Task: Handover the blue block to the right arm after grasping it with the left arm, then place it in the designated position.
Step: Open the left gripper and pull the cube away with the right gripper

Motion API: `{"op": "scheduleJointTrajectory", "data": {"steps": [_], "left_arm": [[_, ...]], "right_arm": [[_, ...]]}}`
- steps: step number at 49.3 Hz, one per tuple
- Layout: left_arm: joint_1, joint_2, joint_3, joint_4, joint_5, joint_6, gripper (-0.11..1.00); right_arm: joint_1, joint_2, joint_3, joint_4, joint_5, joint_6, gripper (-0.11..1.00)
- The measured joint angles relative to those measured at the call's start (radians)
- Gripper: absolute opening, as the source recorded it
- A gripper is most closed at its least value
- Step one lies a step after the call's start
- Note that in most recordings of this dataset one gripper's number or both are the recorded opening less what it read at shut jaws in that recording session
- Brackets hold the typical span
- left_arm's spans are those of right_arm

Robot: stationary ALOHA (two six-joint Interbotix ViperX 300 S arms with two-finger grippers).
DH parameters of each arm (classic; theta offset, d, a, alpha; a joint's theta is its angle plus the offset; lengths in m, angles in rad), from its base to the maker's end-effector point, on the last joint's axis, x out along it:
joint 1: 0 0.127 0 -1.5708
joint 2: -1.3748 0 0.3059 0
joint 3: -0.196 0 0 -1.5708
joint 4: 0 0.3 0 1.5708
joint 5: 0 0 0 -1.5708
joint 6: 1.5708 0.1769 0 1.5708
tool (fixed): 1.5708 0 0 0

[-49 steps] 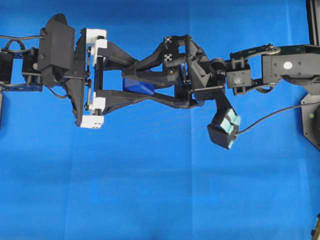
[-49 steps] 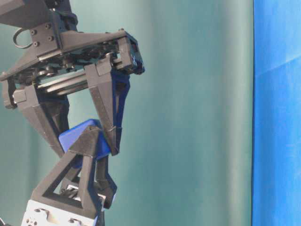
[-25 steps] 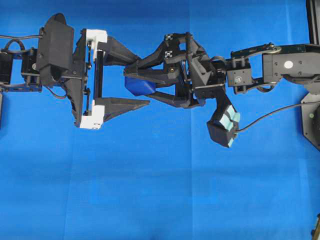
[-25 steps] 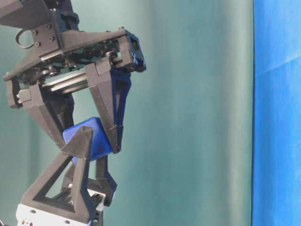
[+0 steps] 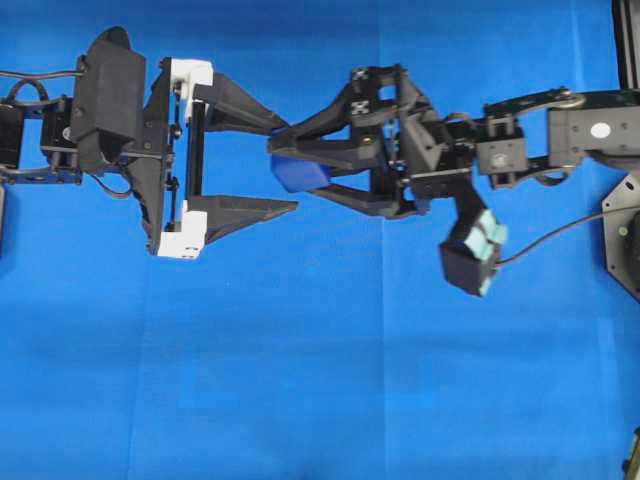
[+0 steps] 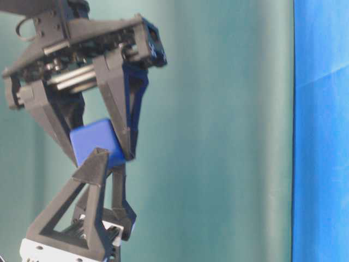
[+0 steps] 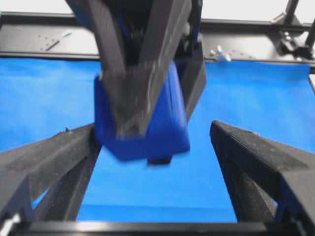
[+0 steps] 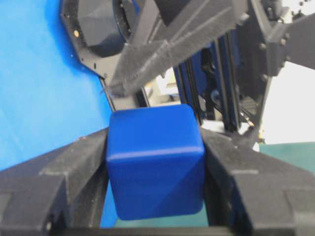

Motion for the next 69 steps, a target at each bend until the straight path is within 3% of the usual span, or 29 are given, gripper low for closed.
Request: {"op": "scheduleJointTrajectory", "data": {"steps": [24, 48, 61, 69], "left_arm": [[0.0, -0.054, 0.048, 0.0, -0.002, 0.002, 0.93], [0.0, -0.061, 0.049, 0.0, -0.002, 0.005, 0.93], [0.0, -0.061, 0.051, 0.0, -0.002, 0.011, 0.93], [0.0, -0.061, 0.051, 0.0, -0.002, 0.015, 0.93]], "right_arm": [[0.012, -0.215, 0.158, 0.0, 0.051, 0.003, 0.44], [0.028, -0.261, 0.178, 0.017, 0.075, 0.005, 0.44], [0.032, -0.261, 0.178, 0.141, 0.092, 0.005, 0.44], [0.038, -0.272, 0.178, 0.284, 0.107, 0.029, 0.44]]}}
